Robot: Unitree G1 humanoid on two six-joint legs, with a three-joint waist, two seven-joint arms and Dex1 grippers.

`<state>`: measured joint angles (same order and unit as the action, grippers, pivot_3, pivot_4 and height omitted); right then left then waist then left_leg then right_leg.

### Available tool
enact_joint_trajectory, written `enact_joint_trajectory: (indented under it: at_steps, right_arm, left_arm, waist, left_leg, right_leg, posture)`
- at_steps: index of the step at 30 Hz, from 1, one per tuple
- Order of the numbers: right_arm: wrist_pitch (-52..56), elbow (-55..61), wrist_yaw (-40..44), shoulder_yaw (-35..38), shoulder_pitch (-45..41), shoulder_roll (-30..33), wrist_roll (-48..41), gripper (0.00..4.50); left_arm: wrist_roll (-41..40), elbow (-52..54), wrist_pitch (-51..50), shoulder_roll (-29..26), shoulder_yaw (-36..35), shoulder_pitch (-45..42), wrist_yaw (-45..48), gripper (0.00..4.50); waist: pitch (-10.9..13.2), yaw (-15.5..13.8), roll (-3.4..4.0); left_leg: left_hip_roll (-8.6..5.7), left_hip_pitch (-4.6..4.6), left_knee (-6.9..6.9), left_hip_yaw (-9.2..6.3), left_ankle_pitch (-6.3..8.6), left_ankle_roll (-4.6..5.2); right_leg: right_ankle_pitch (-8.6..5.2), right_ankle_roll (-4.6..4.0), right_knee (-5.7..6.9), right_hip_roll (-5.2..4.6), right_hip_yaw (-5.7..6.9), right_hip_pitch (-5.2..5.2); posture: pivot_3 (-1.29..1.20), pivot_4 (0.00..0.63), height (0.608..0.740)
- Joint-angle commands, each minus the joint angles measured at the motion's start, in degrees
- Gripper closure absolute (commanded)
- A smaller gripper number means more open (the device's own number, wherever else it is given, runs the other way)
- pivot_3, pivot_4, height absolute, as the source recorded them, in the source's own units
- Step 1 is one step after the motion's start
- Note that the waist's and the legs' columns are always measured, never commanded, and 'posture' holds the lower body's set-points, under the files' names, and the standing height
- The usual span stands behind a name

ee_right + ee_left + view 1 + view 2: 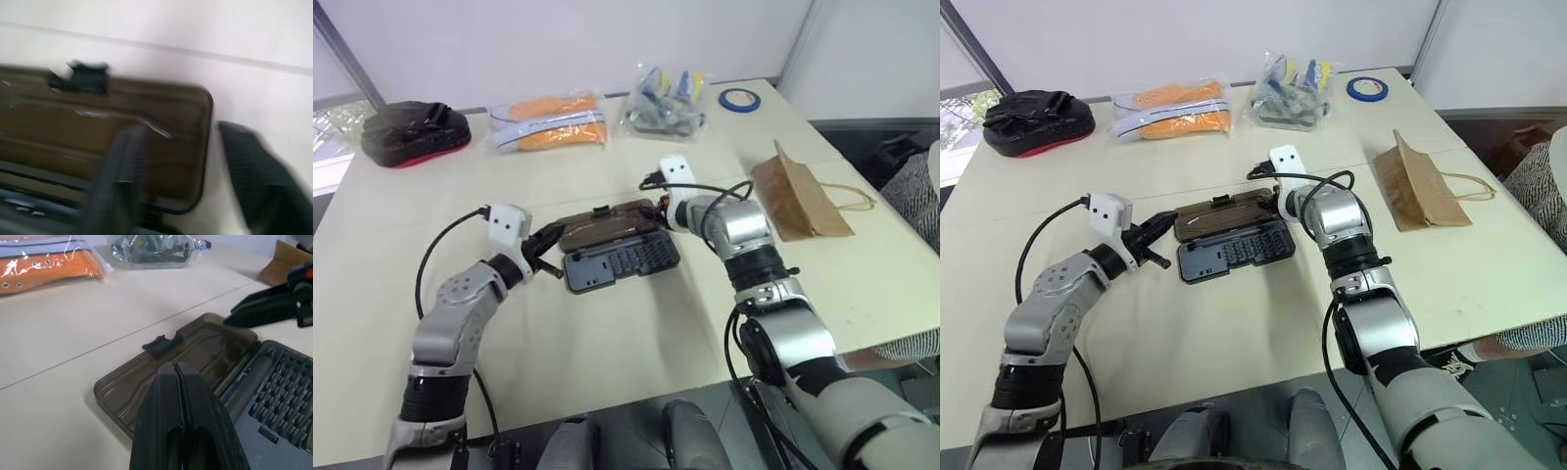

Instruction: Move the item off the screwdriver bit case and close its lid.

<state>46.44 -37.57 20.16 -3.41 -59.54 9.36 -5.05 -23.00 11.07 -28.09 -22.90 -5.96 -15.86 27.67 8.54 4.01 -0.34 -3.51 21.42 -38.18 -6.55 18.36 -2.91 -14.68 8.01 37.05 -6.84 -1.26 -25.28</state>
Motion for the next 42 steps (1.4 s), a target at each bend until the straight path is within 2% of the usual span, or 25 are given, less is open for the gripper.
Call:
enact_joint_trajectory:
  at_steps: [1,5,10,17,22,25,27,28,29,38,42]
  right_arm:
    - [-8.0,-7.2,-0.7,-0.1,-6.1,0.4,2.1,1.62]
    - [-13.5,-18.7,-1.7,1.0,-10.9,0.0,2.9,1.62]
    - [-16.7,-26.2,-2.7,0.8,-12.7,-0.5,4.7,1.62]
    - [-17.4,-27.2,-1.2,-1.2,-12.1,-1.3,7.3,1.62]
    - [-17.2,-26.8,-3.5,-3.6,-10.8,-1.8,10.6,1.62]
    - [-15.5,-26.0,-2.4,-4.2,-10.4,-1.8,11.0,2.50]
    - [-13.6,-25.0,-1.2,-4.2,-10.0,-1.8,10.8,3.46]
    - [-12.6,-24.4,-0.7,-4.4,-9.7,-1.8,10.8,4.08]
    - [-11.8,-23.7,-0.3,-4.6,-9.3,-1.7,10.9,4.45]
    - [-4.4,-18.0,1.7,-5.3,-5.0,-0.2,11.3,4.45]
    - [4.1,-9.0,1.2,-4.2,-1.8,1.2,10.4,4.45]
  left_arm:
    - [0.4,0.4,1.5,0.1,-0.2,-0.8,0.2,4.50]
    - [0.4,0.7,1.5,0.4,-0.1,-0.7,-0.1,4.50]
    - [0.3,1.3,1.4,0.4,-0.4,-0.1,-0.4,4.50]
    - [0.2,2.5,1.2,0.3,-0.8,1.1,-1.0,4.50]
    - [0.3,2.6,1.3,0.6,-0.6,1.2,-1.5,4.50]
    - [0.2,2.6,1.4,0.7,-0.4,1.2,-1.7,4.50]
    - [0.2,2.7,1.4,0.7,-0.3,1.4,-1.8,4.50]
    - [0.1,2.7,1.5,0.7,-0.4,1.4,-1.8,4.50]
    - [0.1,2.7,1.5,0.7,-0.4,1.5,-1.8,4.50]
    - [0.1,3.2,1.6,0.2,-1.1,2.3,-1.9,4.50]
    - [0.1,3.4,1.4,-0.1,-1.4,2.4,-2.0,4.50]
  waist:
    - [0.0,0.0,0.00]
    - [0.0,0.1,0.00]
    - [0.0,0.0,0.00]
    - [0.0,0.1,0.01]
    - [0.0,0.1,0.00]
    - [0.0,0.1,0.00]
    - [0.0,-0.1,0.00]
    - [0.0,-0.1,0.00]
    - [0.0,-0.3,0.00]
    - [0.0,-0.3,-0.02]
    - [0.0,-0.8,-0.02]
  left_leg:
    - [0.00,0.00,0.01,0.01,0.00,0.00]
    - [0.01,0.00,0.03,0.00,0.00,0.00]
    - [0.00,0.00,0.01,0.00,0.00,0.00]
    - [0.01,0.00,0.01,-0.01,0.00,-0.01]
    - [0.01,-0.02,0.01,-0.01,0.00,-0.01]
    - [0.01,-0.02,0.00,-0.01,-0.01,-0.01]
    - [0.01,-0.02,-0.01,-0.02,-0.01,-0.01]
    - [0.00,-0.02,-0.03,-0.04,-0.01,-0.01]
    - [0.00,-0.02,-0.05,-0.05,-0.01,-0.01]
    - [-0.03,-0.05,-0.05,-0.08,-0.01,-0.01]
    - [-0.03,-0.04,-0.05,-0.09,-0.01,-0.01]
  right_leg:
    - [0.00,0.00,0.00,0.00,0.00,-0.01]
    - [0.00,0.00,0.00,0.00,0.00,-0.05]
    - [0.00,0.00,0.00,0.00,0.00,-0.02]
    - [0.00,0.00,0.00,0.00,0.00,-0.03]
    - [0.00,0.00,0.00,0.00,0.00,-0.02]
    - [0.00,0.00,0.00,0.00,0.00,-0.02]
    - [0.00,0.00,0.01,0.00,0.00,-0.01]
    - [0.00,0.00,0.00,-0.01,0.00,0.02]
    - [0.00,0.00,0.00,-0.01,0.00,0.05]
    - [0.00,0.00,0.00,-0.04,0.03,0.08]
    - [0.00,0.00,0.00,-0.04,0.03,0.09]
  posture:
    - [0.00,0.150,0.740]
    - [0.00,0.150,0.740]
    - [0.00,0.150,0.740]
    - [0.00,0.150,0.740]
    - [0.00,0.150,0.740]
    - [0.00,0.150,0.740]
    - [0.00,0.150,0.740]
    - [0.00,0.150,0.740]
    - [0.00,0.150,0.740]
    - [0.00,0.150,0.740]
    - [0.00,0.150,0.740]
